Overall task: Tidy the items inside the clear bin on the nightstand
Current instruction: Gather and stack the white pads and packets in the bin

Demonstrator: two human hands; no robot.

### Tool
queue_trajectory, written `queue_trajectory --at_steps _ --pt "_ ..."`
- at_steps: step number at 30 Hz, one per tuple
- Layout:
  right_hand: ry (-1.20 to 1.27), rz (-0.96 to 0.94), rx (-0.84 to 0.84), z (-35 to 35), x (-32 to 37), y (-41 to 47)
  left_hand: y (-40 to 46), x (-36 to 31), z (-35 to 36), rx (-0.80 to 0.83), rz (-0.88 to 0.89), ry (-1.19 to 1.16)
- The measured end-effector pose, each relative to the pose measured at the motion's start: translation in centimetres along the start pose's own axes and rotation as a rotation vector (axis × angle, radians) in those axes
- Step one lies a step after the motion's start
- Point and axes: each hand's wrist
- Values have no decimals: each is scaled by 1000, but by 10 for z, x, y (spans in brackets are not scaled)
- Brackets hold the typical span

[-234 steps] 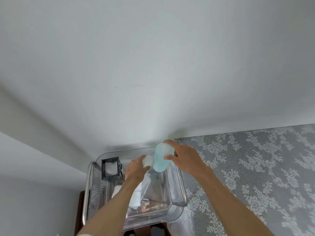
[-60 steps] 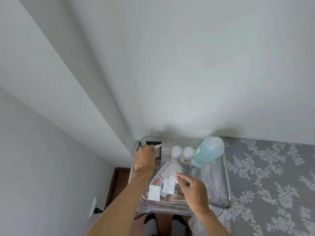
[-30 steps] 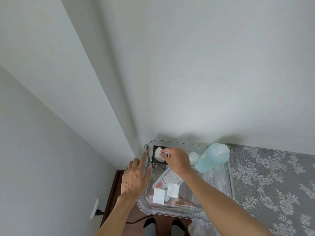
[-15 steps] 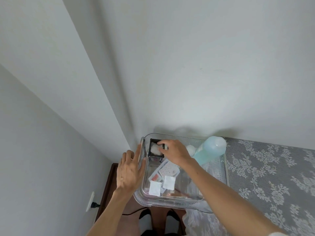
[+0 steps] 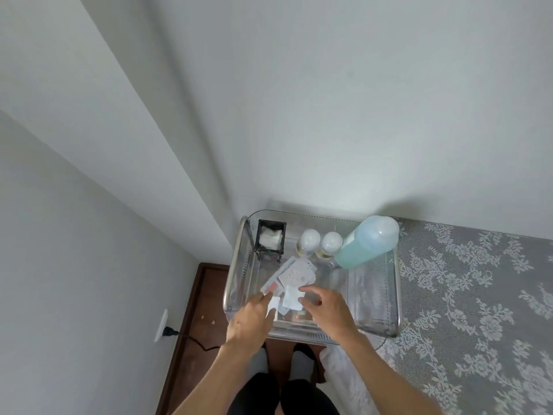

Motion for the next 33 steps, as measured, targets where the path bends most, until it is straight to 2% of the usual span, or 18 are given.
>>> queue_trajectory --at_steps 3,6,12,16,20,29,33 --pt "-28 27 15 13 -17 6 22 0 8 125 -125 3" --pt "-71 40 49 24 -26 16 38 7 22 164 -188 15" --pt "-165 37 31 36 -34 31 50 13 34 210 -135 122" --pt "-268 50 -54 36 -35 34 60 15 36 170 -101 182" --pt "-252 78 -127 32 -41 34 72 16 38 104 -124 192" --pt "-258 101 -133 29 -40 41 87 15 37 63 -5 216" --pt "-254 91 -144 25 -38 34 71 8 25 -22 48 166"
Point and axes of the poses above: each hand's wrist, its own y-axis towards the middle knuckle, its own z-axis out of the palm, x = y × z, and after that the axes turned 5 degrees about y, right-handed
